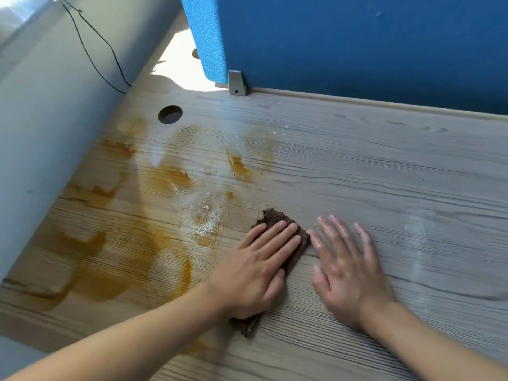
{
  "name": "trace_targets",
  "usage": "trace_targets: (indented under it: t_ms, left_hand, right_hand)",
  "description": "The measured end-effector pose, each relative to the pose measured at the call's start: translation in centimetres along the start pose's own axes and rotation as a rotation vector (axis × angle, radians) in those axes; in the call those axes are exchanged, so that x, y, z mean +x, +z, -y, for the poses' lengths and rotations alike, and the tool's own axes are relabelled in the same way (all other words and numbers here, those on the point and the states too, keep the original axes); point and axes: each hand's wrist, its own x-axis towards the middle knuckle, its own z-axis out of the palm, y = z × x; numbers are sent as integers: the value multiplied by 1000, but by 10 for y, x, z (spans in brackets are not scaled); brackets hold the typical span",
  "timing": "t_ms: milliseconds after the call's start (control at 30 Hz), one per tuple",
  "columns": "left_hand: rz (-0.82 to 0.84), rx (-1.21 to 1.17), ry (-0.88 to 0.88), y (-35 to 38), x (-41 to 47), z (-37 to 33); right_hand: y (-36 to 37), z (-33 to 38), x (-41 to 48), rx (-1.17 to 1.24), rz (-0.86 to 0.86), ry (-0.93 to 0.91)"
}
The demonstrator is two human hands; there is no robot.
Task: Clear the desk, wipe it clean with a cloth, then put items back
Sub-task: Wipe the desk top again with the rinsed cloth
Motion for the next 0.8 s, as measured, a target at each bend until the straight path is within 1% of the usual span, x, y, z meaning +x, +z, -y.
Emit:
trace_targets:
  t_ms: [67,167,200,233,267,367,433,467,500,533,633,667,700,733,800]
  left_hand:
    - [-34,0,-67,-5,28,22]
    - [-97,41,-340,-13,65,45]
    - [-108,47,-370,-10,68,43]
    - [-119,50,-364,-8,66,37]
    - [-112,50,-321,-6,56,27]
    - [-53,23,-83,1,17,-7]
    - [-23,-16,51,-1,15,2]
    - [-28,-21,65,-2,24,13]
    - [-41,-22,33,-2,40,24]
    - [-73,-9,-43,-5,55,36]
    - [-140,34,-399,-14,96,58]
    - [-150,51,-440,-12,99,55]
    - [-153,65,-426,-9,96,49]
    - [-141,67,-358,-8,86,39]
    - [-80,57,-151,-3,58,16]
  right_hand:
    - [0,0,-1,10,-13,-5]
    - [-8,-6,13,82,-62,3]
    - [-11,-12,25,95,-79,21]
    - [-13,-20,41,96,-94,50]
    - [-14,-28,53,86,-102,85]
    - [-8,-46,73,33,-60,149]
    - [-1,-49,74,11,-34,149]
    - [0,-49,74,11,-39,148]
    - [1,-50,75,11,-50,143]
    - [0,-48,75,14,-63,137]
    - [0,-49,75,6,-68,136]
    - [1,-49,75,5,-70,138]
    - [1,-50,76,2,-69,136]
    - [0,-49,75,0,-65,134]
    - [-2,-49,76,0,-56,136]
